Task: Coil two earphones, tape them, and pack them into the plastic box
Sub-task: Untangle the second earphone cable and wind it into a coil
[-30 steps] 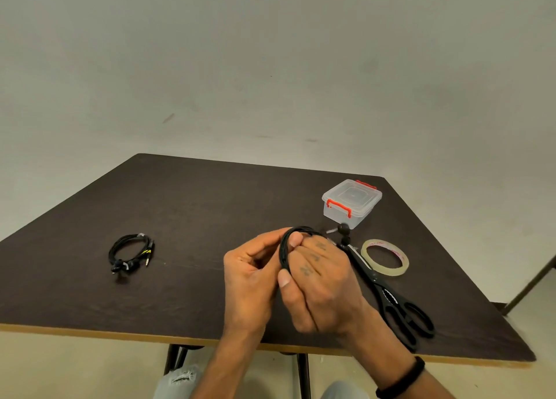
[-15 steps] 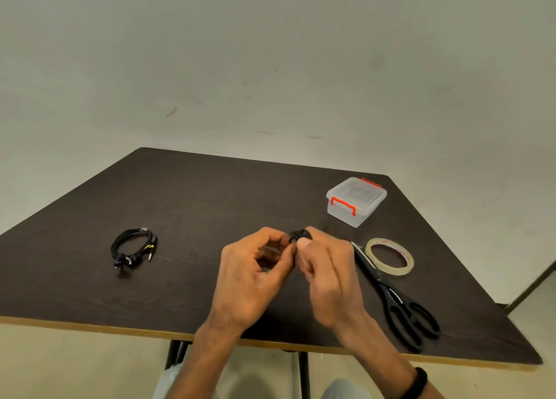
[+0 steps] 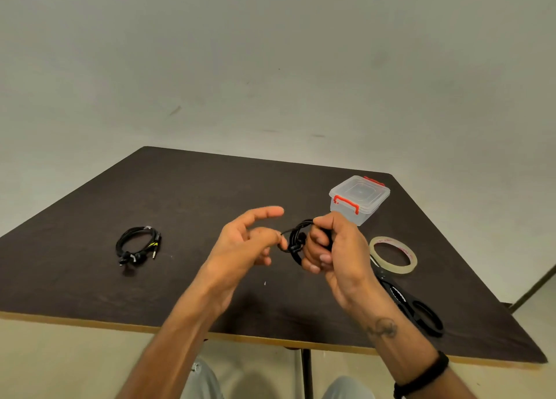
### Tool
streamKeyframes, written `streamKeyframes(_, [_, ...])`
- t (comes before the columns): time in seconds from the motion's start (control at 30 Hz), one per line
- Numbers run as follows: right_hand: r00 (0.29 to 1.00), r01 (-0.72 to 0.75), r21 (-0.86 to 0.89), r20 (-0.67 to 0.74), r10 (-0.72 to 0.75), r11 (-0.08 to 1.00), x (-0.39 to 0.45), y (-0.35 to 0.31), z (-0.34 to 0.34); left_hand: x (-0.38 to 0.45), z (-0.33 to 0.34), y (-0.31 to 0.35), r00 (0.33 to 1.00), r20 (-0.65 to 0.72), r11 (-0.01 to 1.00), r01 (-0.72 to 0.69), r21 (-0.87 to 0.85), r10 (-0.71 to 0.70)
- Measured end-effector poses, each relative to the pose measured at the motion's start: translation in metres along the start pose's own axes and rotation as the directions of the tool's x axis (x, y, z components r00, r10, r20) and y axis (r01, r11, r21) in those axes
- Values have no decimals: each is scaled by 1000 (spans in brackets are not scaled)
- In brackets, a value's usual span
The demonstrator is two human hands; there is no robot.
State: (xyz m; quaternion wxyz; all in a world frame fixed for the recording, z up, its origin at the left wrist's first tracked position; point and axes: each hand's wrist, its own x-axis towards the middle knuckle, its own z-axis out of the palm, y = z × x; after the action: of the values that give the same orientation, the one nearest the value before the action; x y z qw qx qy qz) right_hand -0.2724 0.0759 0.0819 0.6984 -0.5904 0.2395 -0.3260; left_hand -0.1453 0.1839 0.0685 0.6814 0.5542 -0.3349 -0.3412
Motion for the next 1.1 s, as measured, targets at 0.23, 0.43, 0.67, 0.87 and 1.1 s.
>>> streamKeyframes(0.23, [990, -141, 39, 14, 141, 989, 4, 4, -1, 3, -2, 6, 989, 77, 777, -146, 612, 126])
streamKeyframes(0.43, [995, -66, 97, -64, 73, 993, 4, 13, 2, -3, 4, 5, 952, 38, 604, -224, 765, 305])
streamKeyframes(0.67, [995, -23, 166, -89, 38, 986, 0, 27, 8, -7, 22, -3, 959, -245, 990, -129, 58, 139])
streamKeyframes(0.87, [975, -179, 666, 24, 220, 724, 0, 34, 7, 0, 48, -8, 951, -273, 876, -7, -483, -142])
streamKeyframes(1.1, [969, -237, 346, 15, 247, 908, 1, 38, -3, 17, 29, -16, 934, -266, 960, 185, -212, -239])
